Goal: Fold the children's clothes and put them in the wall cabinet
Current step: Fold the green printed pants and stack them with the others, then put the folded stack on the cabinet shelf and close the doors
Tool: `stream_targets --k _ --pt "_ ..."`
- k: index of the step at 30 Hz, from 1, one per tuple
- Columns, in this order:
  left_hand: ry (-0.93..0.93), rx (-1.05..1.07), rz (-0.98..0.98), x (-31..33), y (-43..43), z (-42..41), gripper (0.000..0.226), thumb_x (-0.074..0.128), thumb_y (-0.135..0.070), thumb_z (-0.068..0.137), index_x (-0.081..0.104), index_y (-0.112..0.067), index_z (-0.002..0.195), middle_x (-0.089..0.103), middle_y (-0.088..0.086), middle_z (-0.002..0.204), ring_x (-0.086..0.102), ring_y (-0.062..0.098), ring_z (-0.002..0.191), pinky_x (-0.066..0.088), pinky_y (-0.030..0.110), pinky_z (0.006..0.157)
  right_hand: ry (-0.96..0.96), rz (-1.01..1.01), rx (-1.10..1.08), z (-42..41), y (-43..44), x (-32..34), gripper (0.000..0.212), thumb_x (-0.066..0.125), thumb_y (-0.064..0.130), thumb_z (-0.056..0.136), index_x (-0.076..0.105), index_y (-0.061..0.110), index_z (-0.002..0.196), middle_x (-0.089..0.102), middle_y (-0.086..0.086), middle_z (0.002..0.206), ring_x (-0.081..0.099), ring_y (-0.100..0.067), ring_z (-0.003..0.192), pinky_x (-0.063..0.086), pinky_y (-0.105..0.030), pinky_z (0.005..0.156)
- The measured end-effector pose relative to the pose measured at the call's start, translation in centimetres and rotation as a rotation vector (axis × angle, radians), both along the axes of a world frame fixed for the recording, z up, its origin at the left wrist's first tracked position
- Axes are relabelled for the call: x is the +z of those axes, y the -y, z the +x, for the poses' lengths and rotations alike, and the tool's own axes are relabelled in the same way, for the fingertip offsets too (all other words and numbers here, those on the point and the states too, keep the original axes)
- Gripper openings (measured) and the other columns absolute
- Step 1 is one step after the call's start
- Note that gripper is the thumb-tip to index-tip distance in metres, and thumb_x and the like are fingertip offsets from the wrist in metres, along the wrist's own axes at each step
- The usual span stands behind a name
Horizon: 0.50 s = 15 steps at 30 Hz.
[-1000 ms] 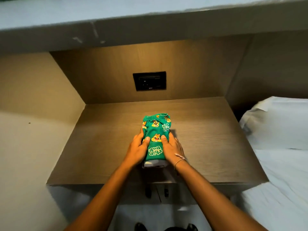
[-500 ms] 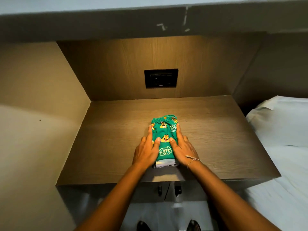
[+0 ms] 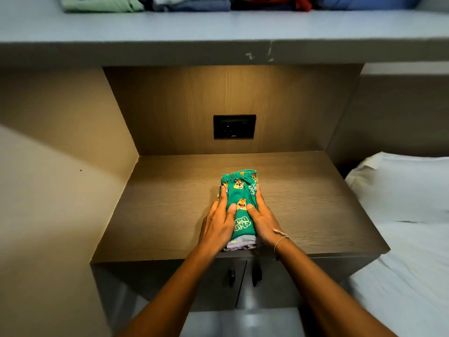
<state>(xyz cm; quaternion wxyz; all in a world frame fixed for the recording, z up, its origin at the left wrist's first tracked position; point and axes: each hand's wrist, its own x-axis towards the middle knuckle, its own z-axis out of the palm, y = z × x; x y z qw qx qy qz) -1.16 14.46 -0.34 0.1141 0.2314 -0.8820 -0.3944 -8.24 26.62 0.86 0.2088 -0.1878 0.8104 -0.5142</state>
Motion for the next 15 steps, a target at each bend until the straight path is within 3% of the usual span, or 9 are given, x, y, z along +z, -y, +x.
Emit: stream_targets --k 3,6,8,11,14,15 --pt "-0.141 -0.001 -0.018 3.3 -3.0 2.5 0.061 0.031 -0.049 0.1 -0.001 -0.039 0.151 0.052 -0.002 0.116 0.059 0.007 0.089 0.056 0.027 0.069 -0.086 -0.06 0.018 1.9 -2.8 2.7 0.06 0.035 0.041 0.1 0.001 0.043 0.15 0.05 -0.011 0.134 0.058 -0.026 0.111 0.05 -0.051 0.093" --pt "-0.27 -0.012 -0.069 6.9 -6.6 4.9 0.061 0.031 -0.047 0.1 0.0 -0.039 0.152 0.05 -0.001 0.116 0.059 0.009 0.096 0.057 0.039 0.08 -0.22 -0.111 0.041 3.9 -6.5 6.1 0.063 0.034 0.049 0.096 -0.001 0.046 0.149 0.045 -0.006 0.137 0.056 -0.019 0.113 0.049 -0.047 0.097" --pt "-0.371 -0.037 -0.138 9.4 -9.3 6.5 0.061 0.031 -0.048 0.1 -0.001 -0.041 0.151 0.049 -0.001 0.118 0.057 0.007 0.098 0.055 0.031 0.081 -0.302 -0.175 0.054 5.5 -9.6 8.6 0.064 0.034 0.053 0.092 0.001 0.05 0.147 0.046 -0.003 0.135 0.055 -0.016 0.114 0.048 -0.047 0.097" --pt "-0.488 -0.095 -0.189 13.5 -12.9 8.0 0.063 0.027 -0.054 0.097 -0.004 -0.044 0.151 0.046 -0.007 0.115 0.054 -0.004 0.096 0.048 0.008 0.071 -0.4 -0.294 0.059 7.1 -13.9 12.6 0.063 0.035 0.057 0.091 0.004 0.052 0.146 0.047 0.004 0.134 0.055 -0.012 0.116 0.049 -0.044 0.096" --pt "-0.589 -0.134 -0.223 18.2 -16.0 8.4 0.061 0.026 -0.056 0.098 -0.002 -0.045 0.15 0.045 -0.01 0.116 0.054 -0.005 0.096 0.05 0.01 0.07 -0.521 -0.361 0.038 7.8 -17.5 17.2 0.062 0.035 0.058 0.092 0.003 0.056 0.144 0.047 0.009 0.129 0.054 -0.002 0.114 0.051 -0.028 0.093" --pt "-0.622 -0.15 -0.23 19.7 -16.6 8.3 0.061 0.027 -0.055 0.097 -0.001 -0.045 0.15 0.045 -0.01 0.116 0.055 -0.003 0.096 0.051 0.012 0.071 -0.541 -0.379 0.032 7.6 -18.3 18.7 0.061 0.036 0.059 0.091 0.003 0.059 0.143 0.047 0.008 0.129 0.056 -0.003 0.113 0.052 -0.032 0.092"
